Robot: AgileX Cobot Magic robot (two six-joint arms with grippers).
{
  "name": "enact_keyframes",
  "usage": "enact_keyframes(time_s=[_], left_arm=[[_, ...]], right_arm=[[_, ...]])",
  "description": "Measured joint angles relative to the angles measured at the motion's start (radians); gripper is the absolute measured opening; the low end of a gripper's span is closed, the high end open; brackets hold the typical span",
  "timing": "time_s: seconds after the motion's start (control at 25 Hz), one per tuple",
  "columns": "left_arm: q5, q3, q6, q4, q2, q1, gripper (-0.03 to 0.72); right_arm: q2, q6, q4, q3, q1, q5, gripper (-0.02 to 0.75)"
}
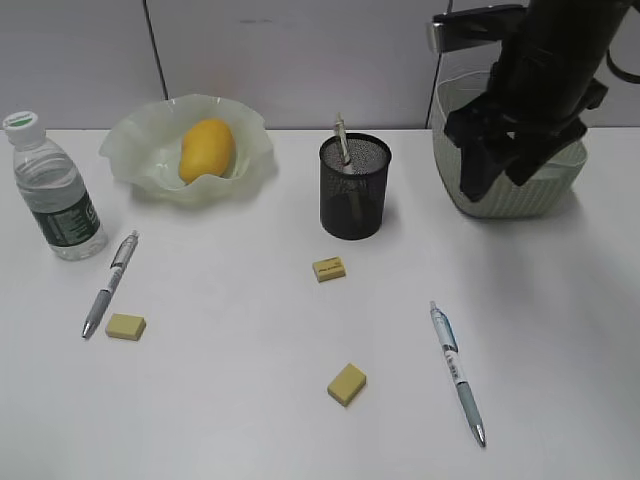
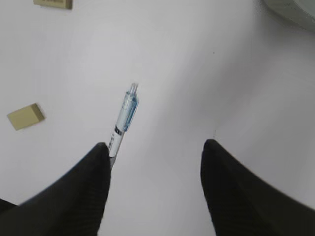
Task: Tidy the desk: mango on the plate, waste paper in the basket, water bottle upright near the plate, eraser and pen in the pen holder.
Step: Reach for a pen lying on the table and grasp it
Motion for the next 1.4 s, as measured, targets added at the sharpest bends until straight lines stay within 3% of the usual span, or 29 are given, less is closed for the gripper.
enact_keyframes(time_s=[0.36, 0.84, 1.4], left_arm=[[0.0, 0.0, 0.0, 0.0, 0.0, 0.0, 0.496], [0.0, 0.0, 0.0, 0.0, 0.0, 0.0, 0.496], [0.0, 0.0, 0.0, 0.0, 0.0, 0.0, 0.496]], right_arm=[[-0.337, 0.014, -0.002, 0.27, 0.0, -0.008, 0.468], [-0.892, 0.028, -0.002, 0.573, 0.0, -0.17, 0.463], [-1.225, 0.029, -0.004, 0.953, 0.0, -0.236, 0.46]])
